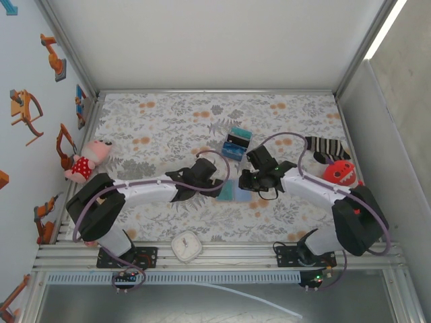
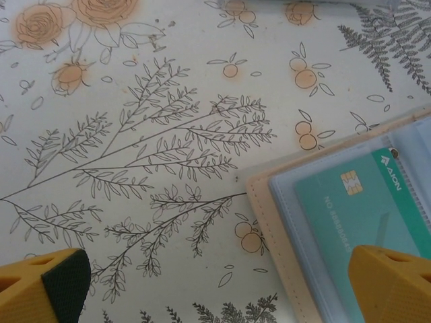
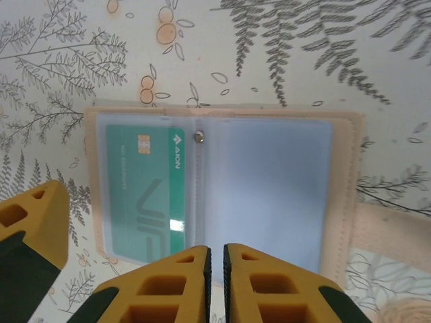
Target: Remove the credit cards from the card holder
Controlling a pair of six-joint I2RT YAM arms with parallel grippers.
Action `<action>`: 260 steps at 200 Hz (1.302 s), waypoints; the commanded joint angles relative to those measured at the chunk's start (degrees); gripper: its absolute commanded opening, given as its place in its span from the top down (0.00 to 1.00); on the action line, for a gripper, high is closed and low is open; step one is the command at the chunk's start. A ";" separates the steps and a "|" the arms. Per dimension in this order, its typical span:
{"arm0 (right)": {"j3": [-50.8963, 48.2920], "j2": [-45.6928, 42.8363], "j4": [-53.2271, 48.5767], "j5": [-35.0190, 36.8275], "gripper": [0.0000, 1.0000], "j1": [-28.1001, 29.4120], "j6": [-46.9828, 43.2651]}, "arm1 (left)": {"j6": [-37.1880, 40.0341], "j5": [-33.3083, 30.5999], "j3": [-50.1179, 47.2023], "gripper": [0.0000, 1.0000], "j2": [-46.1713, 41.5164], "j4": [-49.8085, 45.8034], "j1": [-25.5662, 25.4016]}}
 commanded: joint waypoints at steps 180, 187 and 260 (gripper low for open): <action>-3.23 7.39 12.95 -9.75 0.81 -0.03 5.25 | -4.43 -1.82 -0.10 0.01 2.57 -4.25 -2.45; -3.43 7.58 13.59 -10.09 0.81 0.02 5.53 | -4.45 -1.77 -0.05 0.01 2.32 -4.35 -2.50; -4.32 7.76 14.23 -9.76 0.81 0.03 6.00 | -4.87 -1.83 0.13 0.01 -1.45 -4.87 -2.81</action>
